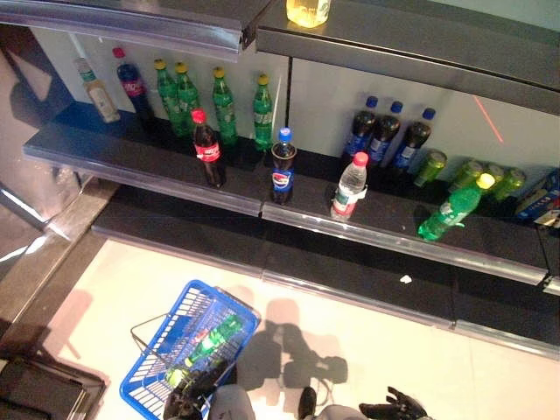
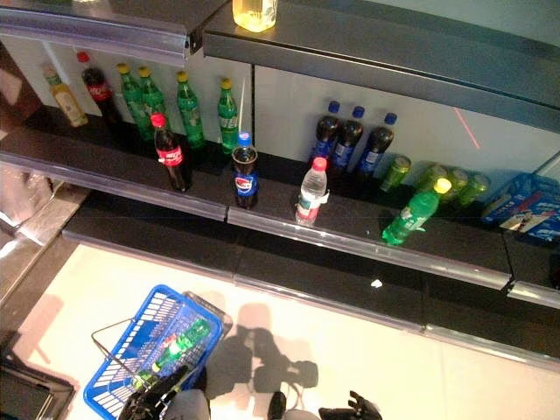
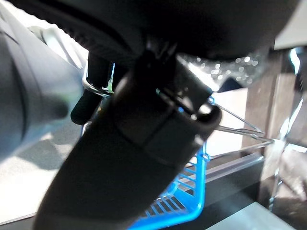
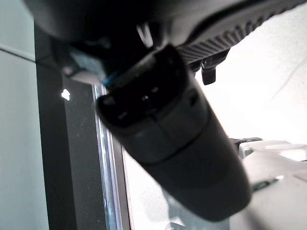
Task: Pick up the drink and place into the basket.
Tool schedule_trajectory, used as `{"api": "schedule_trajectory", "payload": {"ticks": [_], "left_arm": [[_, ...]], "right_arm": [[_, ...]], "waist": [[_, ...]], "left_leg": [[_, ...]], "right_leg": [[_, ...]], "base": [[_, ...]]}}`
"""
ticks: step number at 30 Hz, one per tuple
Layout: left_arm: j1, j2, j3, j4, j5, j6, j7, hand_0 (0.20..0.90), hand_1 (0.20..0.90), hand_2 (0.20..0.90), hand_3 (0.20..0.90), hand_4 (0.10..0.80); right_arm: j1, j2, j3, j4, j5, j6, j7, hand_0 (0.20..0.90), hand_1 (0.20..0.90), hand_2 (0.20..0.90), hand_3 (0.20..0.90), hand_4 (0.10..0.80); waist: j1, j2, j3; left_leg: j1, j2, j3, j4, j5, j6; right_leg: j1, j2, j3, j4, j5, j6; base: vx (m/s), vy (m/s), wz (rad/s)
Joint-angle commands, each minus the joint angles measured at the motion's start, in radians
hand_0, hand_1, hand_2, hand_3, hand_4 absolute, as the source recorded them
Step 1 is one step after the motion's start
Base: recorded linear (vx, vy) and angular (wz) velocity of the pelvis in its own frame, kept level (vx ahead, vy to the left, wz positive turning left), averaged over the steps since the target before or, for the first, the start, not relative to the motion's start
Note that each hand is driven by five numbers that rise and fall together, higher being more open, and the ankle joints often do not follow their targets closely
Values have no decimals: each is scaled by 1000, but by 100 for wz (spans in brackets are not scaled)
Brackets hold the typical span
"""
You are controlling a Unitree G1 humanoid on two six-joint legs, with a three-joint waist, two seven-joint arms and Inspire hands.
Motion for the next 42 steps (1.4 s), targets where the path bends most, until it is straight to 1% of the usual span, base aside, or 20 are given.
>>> {"api": "schedule_trajectory", "payload": {"ticks": [1,3,6,11,12,13,14,18,19,22,25,26,27,29,32,33,36,38,39,42], "left_arm": [[41,63,17,-113,-16,-114,-23,300,300,300,200,100],[39,79,23,-133,-5,-111,-21,300,300,300,200,100],[39,98,7,-172,17,-97,-8,300,300,300,200,100],[49,105,-12,-224,12,-73,7,300,300,300,200,100],[59,107,-24,-243,21,-65,12,300,300,300,200,100],[61,107,-28,-247,23,-65,14,300,300,300,200,100],[77,107,-45,-267,29,-61,24,300,300,300,200,100],[117,110,-63,-286,19,-62,29,300,300,300,200,100],[126,108,-64,-289,21,-64,30,300,300,300,200,100],[147,102,-55,-285,29,-72,25,300,300,300,200,100],[161,93,-49,-287,41,-79,24,300,300,300,200,100],[161,91,-50,-284,46,-79,24,300,300,300,200,100],[160,89,-51,-280,50,-80,24,300,300,300,200,100],[154,83,-52,-270,62,-75,18,300,300,300,200,100],[147,77,-64,-262,77,-69,4,300,300,300,200,100],[147,76,-67,-259,80,-70,1,300,300,300,200,100],[155,64,-83,-233,109,-82,-11,300,300,300,200,100],[157,63,-85,-230,115,-84,-12,300,300,300,200,100],[171,60,-93,-221,130,-95,-18,300,300,300,200,100],[179,61,-95,-217,127,-101,-23,300,300,300,200,100]], "right_arm": [[13,-10,0,-44,-46,-61,23,900,900,900,900,800],[18,-5,31,-89,-83,-60,17,900,900,900,900,800],[14,-9,81,-175,-110,-42,0,900,900,900,900,800],[13,-39,159,-392,-201,-13,-20,900,900,900,900,800],[13,-60,183,-481,-216,-8,-22,900,900,900,900,800],[14,-65,188,-500,-220,-7,-23,900,900,900,900,800],[13,-99,212,-611,-232,-7,-25,900,900,900,900,800],[10,-205,236,-900,-252,2,-33,900,900,900,900,800],[10,-218,234,-929,-268,-29,-37,900,900,900,900,800],[-4,-272,204,-1082,-224,-21,-27,900,900,900,900,800],[-28,-311,165,-1199,-199,-75,-28,900,900,900,900,800],[-46,-319,150,-1254,-187,-62,-37,900,900,900,900,800],[-61,-325,141,-1284,-181,-81,-49,900,900,900,900,800],[-126,-342,107,-1359,-158,-94,-93,900,900,900,900,800],[-220,-343,71,-1397,-180,-101,-223,900,900,900,900,800],[-238,-343,67,-1399,-186,-92,-248,900,900,900,900,800],[-314,-323,53,-1402,-254,-66,-400,900,900,900,900,800],[-321,-320,50,-1403,-270,-60,-428,900,900,900,900,800],[-352,-316,36,-1410,-274,-39,-497,900,900,900,900,800],[-377,-312,27,-1411,-280,-11,-577,900,900,900,900,800]], "waist": [[24,-12,-19],[33,-9,-21],[47,-8,-19],[70,-8,-11],[77,-12,-8],[78,-13,-7],[85,-18,-3],[94,-28,-2],[95,-29,-3],[98,-33,-12],[100,-31,-20],[100,-30,-22],[101,-27,-23],[103,-20,-26],[110,-5,-22],[112,-2,-22],[126,8,-21],[127,9,-20],[135,15,-16],[139,25,-14]], "left_leg": [[-25,-23,6,51,-1,9],[-16,-43,-1,51,-16,16],[-19,-58,-10,53,-24,21],[-38,-71,-21,44,-21,26],[-48,-70,-25,45,-18,24],[-50,-70,-26,46,-17,24],[-62,-66,-30,48,-13,20],[-77,-51,-33,43,2,10],[-77,-48,-34,41,4,9],[-71,-36,-32,34,11,4],[-62,-24,-25,28,16,-1],[-61,-19,-19,31,18,-3],[-61,-16,-15,34,19,-5],[-63,-7,8,54,16,-10],[-87,2,37,94,27,-19],[-90,3,38,96,28,-19],[-89,-4,39,93,16,-12],[-89,-6,38,92,16,-11],[-90,-13,31,97,13,-11],[-98,-22,20,103,13,-11]], "right_leg": [[-42,-108,-19,74,28,55],[-41,-133,-22,73,38,73],[-45,-158,-26,65,53,93],[-30,-175,-40,32,65,107],[-24,-176,-48,24,66,109],[-22,-176,-50,22,66,109],[-15,-174,-60,14,66,108],[-2,-162,-76,2,63,104],[-1,-161,-78,0,62,103],[6,-153,-85,-2,59,100],[10,-148,-94,0,55,96],[10,-147,-97,3,52,94],[11,-145,-99,6,50,92],[14,-141,-110,16,41,83],[22,-137,-126,30,27,72],[23,-137,-129,34,24,70],[23,-140,-143,53,14,67],[24,-141,-144,55,12,67],[28,-144,-145,60,9,65],[24,-148,-143,68,7,64]], "base": [[159,180,29],[136,126,26],[62,56,16],[4,-10,12],[-22,-58,12],[-35,-91,14],[-31,-81,20],[-27,-79,15],[5,-59,14],[24,-49,10],[8,-11,0],[0,0,0],[45,-21,2],[52,-5,7],[40,25,22],[43,40,21],[50,50,19],[43,46,16],[58,75,9],[48,96,5]]}}
